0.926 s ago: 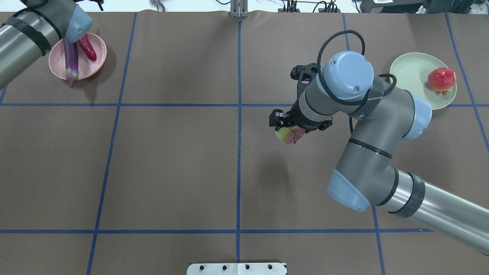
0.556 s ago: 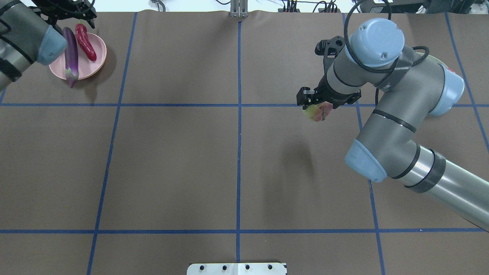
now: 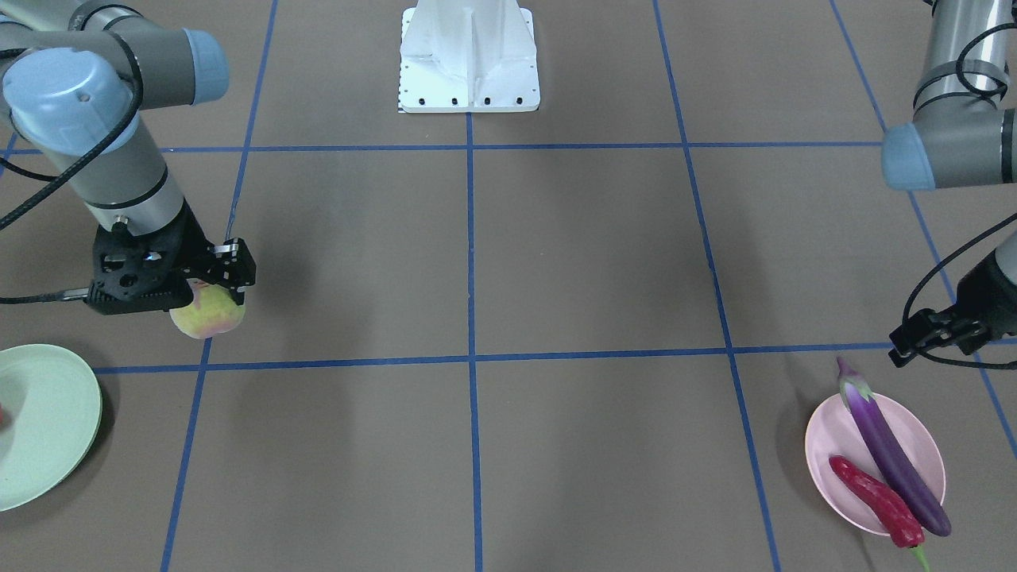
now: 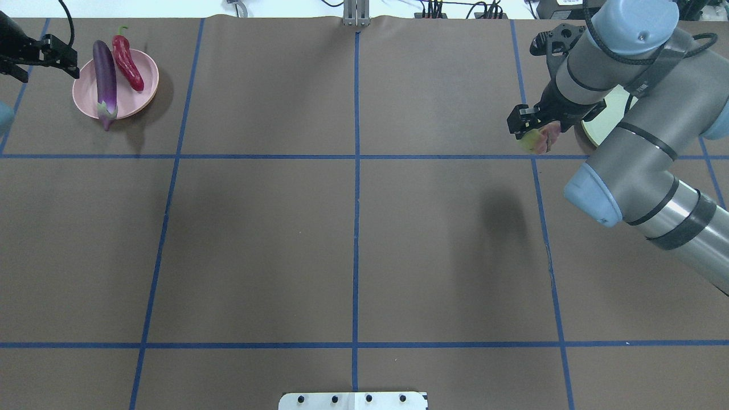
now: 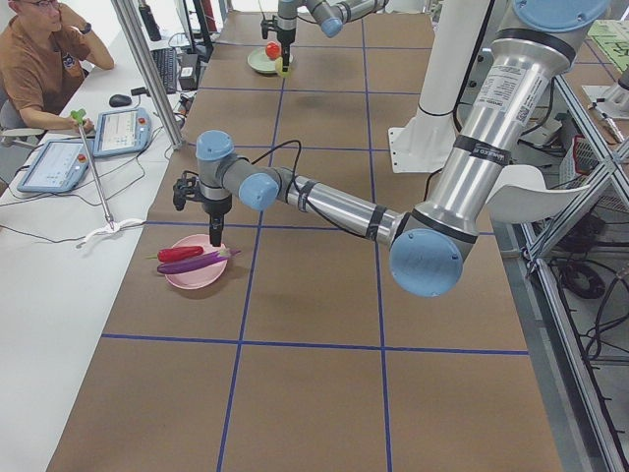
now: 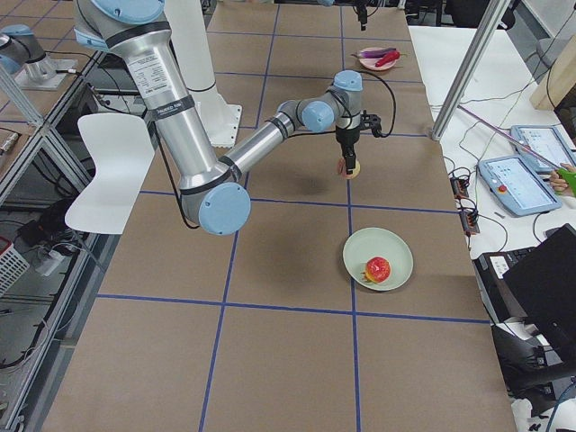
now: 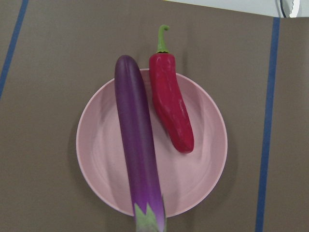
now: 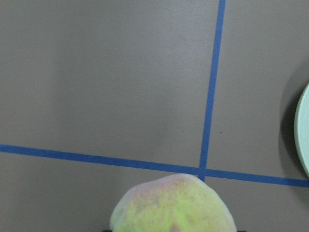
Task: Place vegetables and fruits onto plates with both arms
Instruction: 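Carry peach to green plate with right gripper while left gripper withdraws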
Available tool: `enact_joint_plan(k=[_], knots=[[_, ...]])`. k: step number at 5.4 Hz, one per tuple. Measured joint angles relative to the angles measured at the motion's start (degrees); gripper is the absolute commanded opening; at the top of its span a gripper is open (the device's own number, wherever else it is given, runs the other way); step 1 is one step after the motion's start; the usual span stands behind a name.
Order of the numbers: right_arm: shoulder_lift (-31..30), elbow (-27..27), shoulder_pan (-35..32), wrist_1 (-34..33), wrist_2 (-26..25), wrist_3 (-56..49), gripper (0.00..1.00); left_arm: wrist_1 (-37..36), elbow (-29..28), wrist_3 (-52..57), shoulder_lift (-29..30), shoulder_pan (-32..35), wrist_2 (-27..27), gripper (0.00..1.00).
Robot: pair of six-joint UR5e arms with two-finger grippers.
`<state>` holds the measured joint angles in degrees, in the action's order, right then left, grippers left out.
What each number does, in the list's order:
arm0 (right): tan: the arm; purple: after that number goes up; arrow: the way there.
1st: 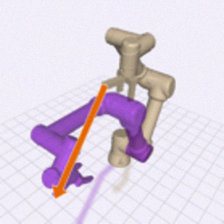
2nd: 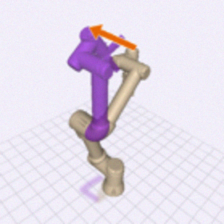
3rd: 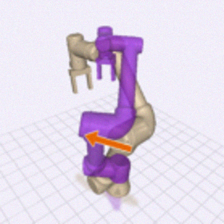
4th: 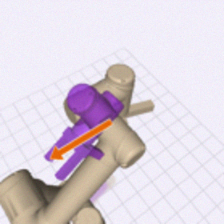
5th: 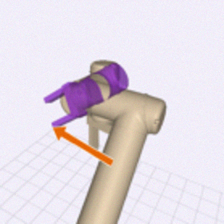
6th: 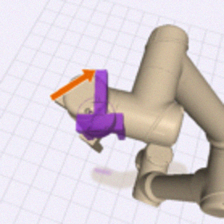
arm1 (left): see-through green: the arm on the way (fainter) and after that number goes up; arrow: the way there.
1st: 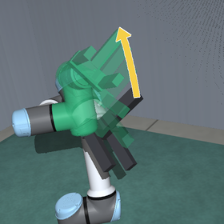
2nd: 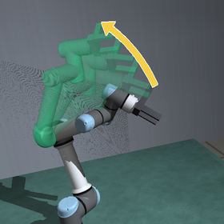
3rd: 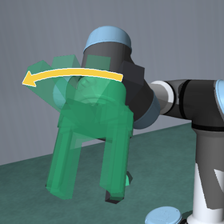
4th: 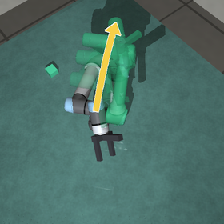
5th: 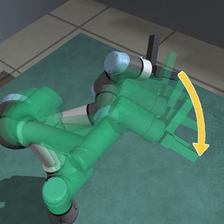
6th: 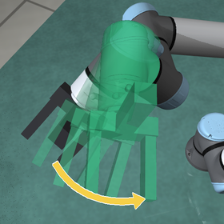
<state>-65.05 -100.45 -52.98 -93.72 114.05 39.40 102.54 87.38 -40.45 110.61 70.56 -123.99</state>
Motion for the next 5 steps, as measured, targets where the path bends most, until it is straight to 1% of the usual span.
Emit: enact_joint_plan(k=[1,2,3,4,5], knots=[[-0.24,2.19,-1.86,0.37,0.24,-3.48,0.0,-0.17,0.72,0.11,-0.73,0.56,-0.08,1.0],[-0.31,5.27,-4.17,2.04,1.16,-6.98,0.0,-2.57,0.86,-1.25,0.26,0.94,-0.1,1.0],[-0.4,10.4,-6.49,7.06,2.65,-10.14,0.0,-5.88,0.96,-3.18,2.02,1.25,-0.2,1.0],[-0.44,16.03,-8.41,12.62,3.74,-12.96,0.0,-6.99,1.04,-2.83,2.69,1.69,-0.3,1.0],[-0.45,20.17,-10.69,15.44,5.21,-16.56,0.0,-7.3,1.07,1.04,2.55,2.66,-0.32,1.0]])
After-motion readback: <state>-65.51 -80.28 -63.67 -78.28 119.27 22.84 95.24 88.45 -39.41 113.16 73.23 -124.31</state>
